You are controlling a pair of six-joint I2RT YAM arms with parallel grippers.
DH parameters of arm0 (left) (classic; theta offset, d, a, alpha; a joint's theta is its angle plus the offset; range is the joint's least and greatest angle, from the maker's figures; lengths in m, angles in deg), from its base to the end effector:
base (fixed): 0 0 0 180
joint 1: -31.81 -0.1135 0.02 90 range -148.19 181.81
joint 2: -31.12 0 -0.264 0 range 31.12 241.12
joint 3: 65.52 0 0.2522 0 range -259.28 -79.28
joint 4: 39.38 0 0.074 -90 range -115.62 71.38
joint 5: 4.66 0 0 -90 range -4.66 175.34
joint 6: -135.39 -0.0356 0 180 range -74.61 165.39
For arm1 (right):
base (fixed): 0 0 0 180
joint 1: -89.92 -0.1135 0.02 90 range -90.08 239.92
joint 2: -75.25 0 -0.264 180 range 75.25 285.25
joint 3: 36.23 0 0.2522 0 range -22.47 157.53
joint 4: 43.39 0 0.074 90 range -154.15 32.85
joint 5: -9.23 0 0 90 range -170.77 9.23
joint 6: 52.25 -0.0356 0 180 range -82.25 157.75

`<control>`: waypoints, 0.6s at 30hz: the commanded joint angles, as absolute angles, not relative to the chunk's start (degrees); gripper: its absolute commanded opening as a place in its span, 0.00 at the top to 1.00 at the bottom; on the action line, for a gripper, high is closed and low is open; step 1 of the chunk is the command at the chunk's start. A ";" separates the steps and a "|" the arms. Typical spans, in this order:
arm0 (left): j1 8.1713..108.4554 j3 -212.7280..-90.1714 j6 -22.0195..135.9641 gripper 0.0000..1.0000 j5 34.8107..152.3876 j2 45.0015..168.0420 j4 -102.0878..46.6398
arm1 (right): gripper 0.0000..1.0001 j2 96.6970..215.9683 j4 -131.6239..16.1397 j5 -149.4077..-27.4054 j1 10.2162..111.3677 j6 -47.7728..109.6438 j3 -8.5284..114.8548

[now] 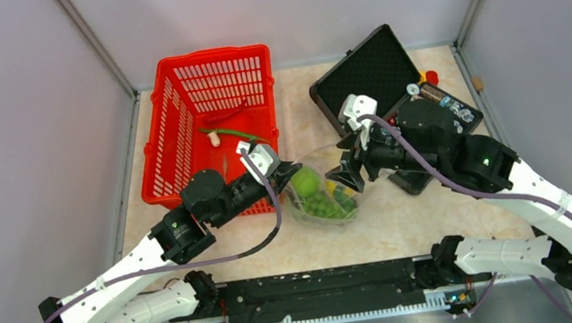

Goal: Place the food in the zip-top bag and seal the zipper
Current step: Adjust the fake vegetable in the zipper food storage bag.

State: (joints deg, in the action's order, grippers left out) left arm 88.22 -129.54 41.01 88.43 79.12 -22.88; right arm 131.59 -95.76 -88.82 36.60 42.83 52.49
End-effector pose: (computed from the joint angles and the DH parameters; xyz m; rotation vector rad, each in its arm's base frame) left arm 0.1065 -0.1637 0.3784 0.8620 1.3834 -0.7482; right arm 0.1091 0.1548 0.4310 -1.0496 1.6783 0.6928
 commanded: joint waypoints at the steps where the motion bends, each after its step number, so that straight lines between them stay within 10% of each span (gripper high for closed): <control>1: 88.06 -131.27 41.42 1.00 87.68 77.69 -30.22 | 0.33 130.68 -95.33 -87.23 37.27 41.38 54.83; 8: 88.04 -131.66 41.36 1.00 88.03 78.00 -30.11 | 0.41 130.05 -95.31 -87.51 37.25 39.85 53.10; 11: 88.04 -131.90 41.25 1.00 87.98 77.90 -29.66 | 0.64 129.73 -96.94 -84.28 37.27 39.48 53.42; 18: 88.02 -132.09 41.05 1.00 87.01 78.24 -29.70 | 0.31 118.83 -91.27 -74.33 37.23 38.19 52.18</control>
